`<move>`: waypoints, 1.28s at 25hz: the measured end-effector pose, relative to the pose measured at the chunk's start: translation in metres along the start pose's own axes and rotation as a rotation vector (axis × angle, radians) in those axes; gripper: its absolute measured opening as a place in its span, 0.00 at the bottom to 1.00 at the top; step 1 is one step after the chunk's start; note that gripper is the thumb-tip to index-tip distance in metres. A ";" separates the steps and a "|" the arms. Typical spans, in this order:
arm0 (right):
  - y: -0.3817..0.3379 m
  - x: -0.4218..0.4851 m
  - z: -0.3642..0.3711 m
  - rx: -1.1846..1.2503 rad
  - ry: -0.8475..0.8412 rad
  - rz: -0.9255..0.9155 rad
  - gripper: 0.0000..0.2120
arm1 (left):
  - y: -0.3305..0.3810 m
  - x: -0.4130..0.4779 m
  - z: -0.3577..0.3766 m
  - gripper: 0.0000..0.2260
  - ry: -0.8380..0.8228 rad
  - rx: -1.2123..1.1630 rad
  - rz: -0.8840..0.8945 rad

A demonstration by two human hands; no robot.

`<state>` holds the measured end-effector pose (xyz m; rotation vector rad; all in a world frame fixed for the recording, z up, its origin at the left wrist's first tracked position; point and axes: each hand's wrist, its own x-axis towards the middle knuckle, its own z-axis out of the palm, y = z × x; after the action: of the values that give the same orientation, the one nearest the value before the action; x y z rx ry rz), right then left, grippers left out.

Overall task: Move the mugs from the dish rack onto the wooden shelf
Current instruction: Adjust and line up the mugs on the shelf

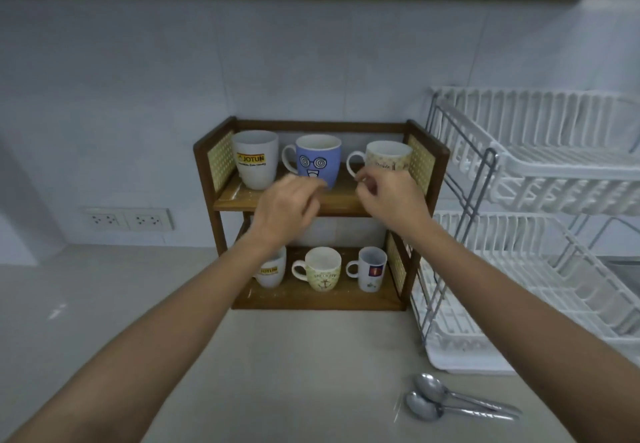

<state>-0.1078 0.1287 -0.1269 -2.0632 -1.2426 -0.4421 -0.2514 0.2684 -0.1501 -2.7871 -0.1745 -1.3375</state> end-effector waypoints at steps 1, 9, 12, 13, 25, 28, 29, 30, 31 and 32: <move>-0.006 0.017 -0.004 -0.013 -0.007 -0.001 0.12 | -0.010 0.014 -0.009 0.12 0.029 0.055 -0.017; -0.029 0.117 0.029 -0.345 -0.446 0.185 0.43 | -0.090 0.066 -0.020 0.36 -0.391 0.200 -0.836; -0.030 0.125 0.043 -0.326 -0.524 0.190 0.47 | -0.097 0.066 -0.009 0.38 -0.378 0.206 -0.853; -0.030 0.127 0.045 -0.315 -0.508 0.182 0.46 | -0.098 0.067 -0.008 0.39 -0.361 0.220 -0.850; -0.018 0.130 0.043 -0.203 -0.546 0.090 0.39 | -0.100 0.066 0.000 0.37 -0.340 0.203 -0.889; -0.011 0.132 0.027 -0.334 -0.632 0.057 0.51 | -0.088 0.065 -0.002 0.36 -0.381 0.313 -0.867; -0.006 0.134 0.019 -0.360 -0.653 0.072 0.53 | -0.083 0.066 -0.003 0.36 -0.377 0.395 -0.821; 0.002 0.136 0.009 -0.386 -0.673 0.090 0.53 | -0.077 0.068 -0.004 0.36 -0.357 0.453 -0.753; 0.012 0.138 -0.001 -0.427 -0.697 0.103 0.52 | -0.072 0.072 -0.003 0.36 -0.342 0.469 -0.674; 0.023 0.138 -0.010 -0.472 -0.725 0.116 0.49 | -0.067 0.077 -0.001 0.36 -0.356 0.448 -0.587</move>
<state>-0.0205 0.2031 -0.0467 -2.8289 -1.5015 0.1108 -0.2128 0.3407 -0.0900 -2.6230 -1.2135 -0.6999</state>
